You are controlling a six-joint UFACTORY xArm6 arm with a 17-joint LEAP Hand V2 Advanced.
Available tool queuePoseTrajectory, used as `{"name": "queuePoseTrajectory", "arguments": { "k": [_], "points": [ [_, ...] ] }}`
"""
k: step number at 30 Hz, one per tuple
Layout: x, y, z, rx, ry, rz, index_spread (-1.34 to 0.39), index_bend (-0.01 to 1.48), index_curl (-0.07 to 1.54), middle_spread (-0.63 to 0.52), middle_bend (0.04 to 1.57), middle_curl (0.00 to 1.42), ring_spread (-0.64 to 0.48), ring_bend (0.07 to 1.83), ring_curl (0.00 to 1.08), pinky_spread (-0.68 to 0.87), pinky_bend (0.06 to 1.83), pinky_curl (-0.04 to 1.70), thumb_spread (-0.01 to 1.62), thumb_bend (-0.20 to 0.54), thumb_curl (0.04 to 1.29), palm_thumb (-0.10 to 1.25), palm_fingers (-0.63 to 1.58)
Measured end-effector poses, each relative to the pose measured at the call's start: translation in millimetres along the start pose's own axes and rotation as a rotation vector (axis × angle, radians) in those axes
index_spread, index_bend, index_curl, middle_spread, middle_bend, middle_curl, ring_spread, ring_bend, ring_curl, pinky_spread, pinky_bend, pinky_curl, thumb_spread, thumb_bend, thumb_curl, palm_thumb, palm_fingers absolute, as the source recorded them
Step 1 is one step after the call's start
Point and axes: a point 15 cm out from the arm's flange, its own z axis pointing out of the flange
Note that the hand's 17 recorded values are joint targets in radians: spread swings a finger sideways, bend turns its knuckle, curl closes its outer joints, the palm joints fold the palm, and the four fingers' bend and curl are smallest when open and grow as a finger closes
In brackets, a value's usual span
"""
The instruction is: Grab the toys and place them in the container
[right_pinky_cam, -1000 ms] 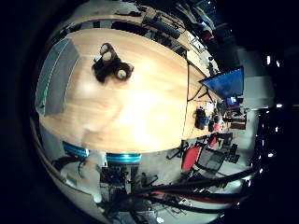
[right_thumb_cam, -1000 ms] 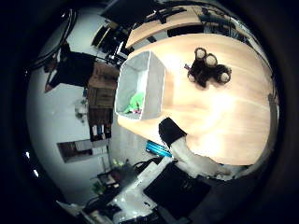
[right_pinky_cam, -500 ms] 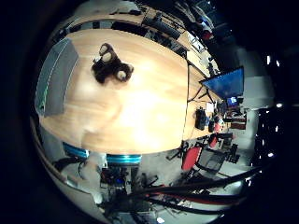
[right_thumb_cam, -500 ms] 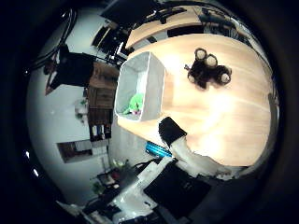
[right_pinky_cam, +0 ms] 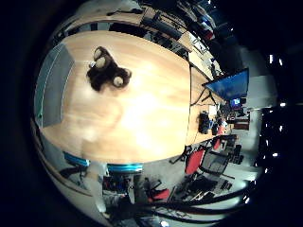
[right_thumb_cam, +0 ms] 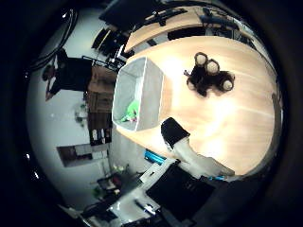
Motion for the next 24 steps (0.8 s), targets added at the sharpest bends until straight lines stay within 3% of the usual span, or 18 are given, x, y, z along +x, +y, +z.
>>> {"name": "queuePoseTrajectory", "arguments": {
  "k": [24],
  "points": [
    [35.2,-79.5,105.2,-0.078,-0.030,0.025,-0.44,0.17,0.29,-0.12,0.20,0.35,-0.03,0.42,0.23,0.38,0.45,0.22,0.92,-0.031,0.31,0.43,0.25]
  ]
}}
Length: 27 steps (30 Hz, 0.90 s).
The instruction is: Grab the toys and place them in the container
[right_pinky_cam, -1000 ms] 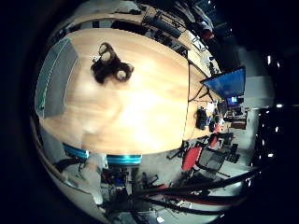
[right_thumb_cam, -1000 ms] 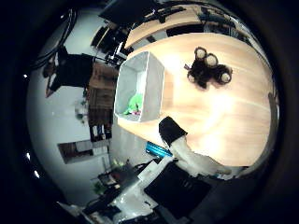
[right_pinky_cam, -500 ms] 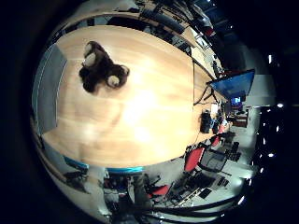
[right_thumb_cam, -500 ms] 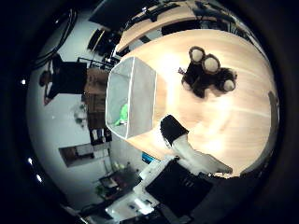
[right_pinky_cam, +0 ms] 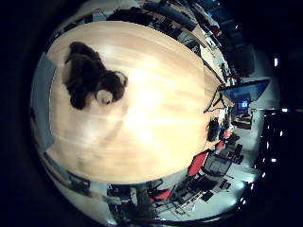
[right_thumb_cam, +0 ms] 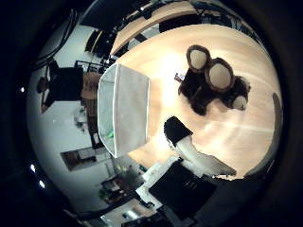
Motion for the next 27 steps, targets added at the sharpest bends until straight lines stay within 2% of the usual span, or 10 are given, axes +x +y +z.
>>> {"name": "queuePoseTrajectory", "arguments": {
  "k": [15,27],
  "points": [
    [29.8,-31.4,55.0,-0.070,-0.028,0.027,-0.43,0.16,0.29,-0.10,0.20,0.35,-0.03,0.41,0.23,0.37,0.44,0.23,0.91,-0.031,0.31,0.45,0.23],
    [24.6,-45.7,109.7,-0.153,-0.060,0.012,-0.43,0.16,0.28,-0.09,0.20,0.35,-0.02,0.41,0.24,0.39,0.45,0.25,0.92,-0.030,0.31,0.45,0.21]
  ]
}}
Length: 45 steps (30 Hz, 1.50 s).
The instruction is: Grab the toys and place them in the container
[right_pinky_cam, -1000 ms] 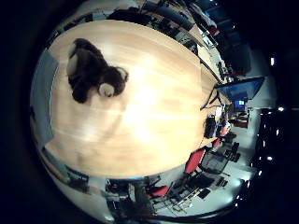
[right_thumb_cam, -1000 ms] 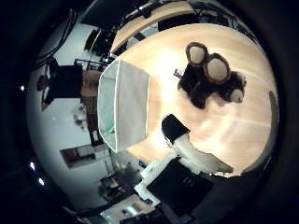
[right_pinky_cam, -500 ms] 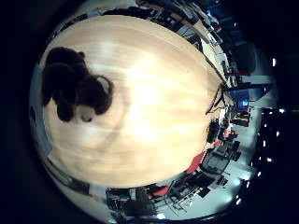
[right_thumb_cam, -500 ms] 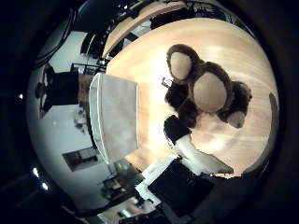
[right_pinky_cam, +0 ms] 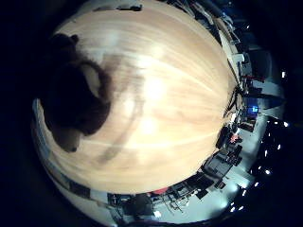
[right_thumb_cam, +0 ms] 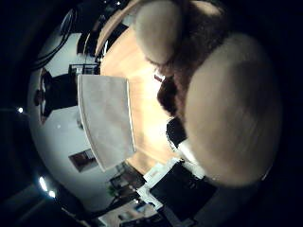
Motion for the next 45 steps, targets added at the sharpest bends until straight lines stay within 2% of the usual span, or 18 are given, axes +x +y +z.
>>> {"name": "queuePoseTrajectory", "arguments": {
  "k": [7,14,16,17,18,19,20,23,26,33,45],
  "points": [
    [0.5,-11.0,29.7,-0.040,-0.012,0.005,-0.42,0.15,0.28,-0.08,0.19,0.34,-0.01,0.42,0.24,0.39,0.49,0.26,0.92,-0.030,0.31,0.47,0.22],
    [12.6,-33.1,52.6,-0.048,-0.016,0.013,-0.42,0.13,0.25,-0.09,0.20,0.35,-0.06,0.49,0.26,0.36,0.59,0.28,0.92,-0.029,0.31,0.48,0.28],
    [13.5,-34.0,55.9,-0.051,-0.020,0.016,-0.42,0.11,0.23,-0.13,0.25,0.36,-0.16,0.62,0.29,0.23,0.67,0.29,0.93,-0.022,0.31,0.50,0.41],
    [13.4,-34.5,57.2,-0.050,-0.025,0.019,-0.43,0.07,0.20,-0.17,0.26,0.36,-0.21,0.71,0.31,0.14,0.79,0.32,0.93,-0.016,0.31,0.51,0.55],
    [14.2,-35.0,57.4,-0.048,-0.027,0.023,-0.43,0.07,0.20,-0.19,0.26,0.36,-0.23,0.73,0.31,0.10,0.82,0.31,0.94,-0.013,0.32,0.52,0.59],
    [14.3,-35.4,57.8,-0.048,-0.027,0.024,-0.44,0.06,0.17,-0.24,0.31,0.38,-0.29,0.84,0.34,-0.06,0.95,0.35,0.95,-0.007,0.32,0.56,0.75],
    [14.8,-36.3,58.2,-0.045,-0.026,0.025,-0.44,0.07,0.17,-0.26,0.32,0.39,-0.31,0.87,0.35,-0.11,0.99,0.36,0.95,-0.007,0.32,0.57,0.81],
    [15.7,-36.8,59.9,-0.045,-0.029,0.033,-0.47,0.16,0.17,-0.33,0.49,0.47,-0.36,0.99,0.42,-0.27,1.10,0.42,0.99,-0.003,0.33,0.64,1.11],
    [16.2,-38.0,60.4,-0.044,-0.029,0.035,-0.50,0.27,0.23,-0.36,0.61,0.53,-0.35,1.02,0.46,-0.33,1.13,0.46,1.02,-0.003,0.33,0.69,1.25],
    [19.0,-39.2,62.7,-0.046,-0.029,0.038,-0.51,0.48,0.37,-0.35,0.86,0.64,-0.31,1.12,0.51,-0.37,1.17,0.49,1.09,-0.007,0.32,0.77,1.31],
    [17.8,-26.7,32.5,-0.044,-0.034,0.042,-0.50,0.56,0.50,-0.29,1.07,0.70,-0.26,1.27,0.57,-0.37,1.25,0.54,1.14,-0.010,0.30,0.83,1.23]
  ]
}}
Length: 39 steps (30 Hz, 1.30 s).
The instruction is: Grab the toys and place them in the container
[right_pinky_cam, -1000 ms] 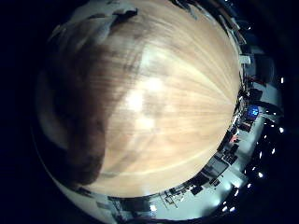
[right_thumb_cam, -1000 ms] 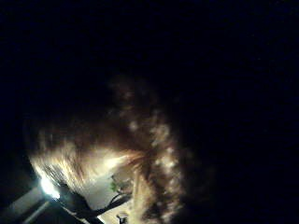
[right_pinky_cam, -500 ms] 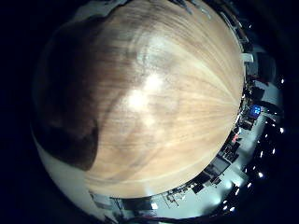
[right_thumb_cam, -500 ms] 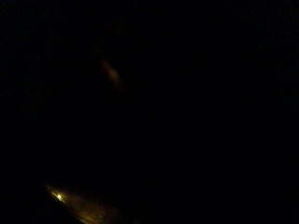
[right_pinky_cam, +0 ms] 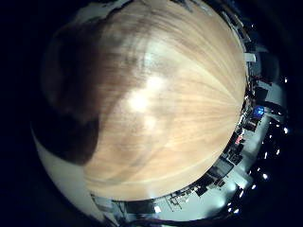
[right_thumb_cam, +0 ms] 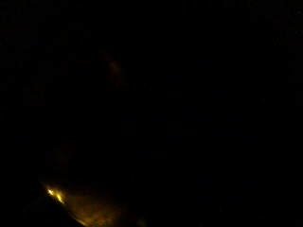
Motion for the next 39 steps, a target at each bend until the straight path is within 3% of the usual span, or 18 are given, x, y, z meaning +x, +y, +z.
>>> {"name": "queuePoseTrajectory", "arguments": {
  "k": [19,32,39],
  "points": [
    [-26.0,26.7,-109.1,0.130,0.046,-0.029,-0.50,0.54,0.64,-0.26,1.14,0.69,-0.24,1.31,0.57,-0.35,1.29,0.55,1.16,-0.015,0.28,0.85,1.18],
    [-133.1,70.6,-205.5,0.256,0.078,-0.184,-0.51,0.50,0.70,-0.25,1.15,0.67,-0.24,1.33,0.57,-0.37,1.28,0.55,1.15,-0.015,0.28,0.86,1.18],
    [-198.7,95.0,-219.3,0.285,0.081,-0.278,-0.52,0.48,0.73,-0.25,1.16,0.67,-0.24,1.33,0.57,-0.37,1.27,0.55,1.15,-0.015,0.28,0.86,1.19]
  ]
}}
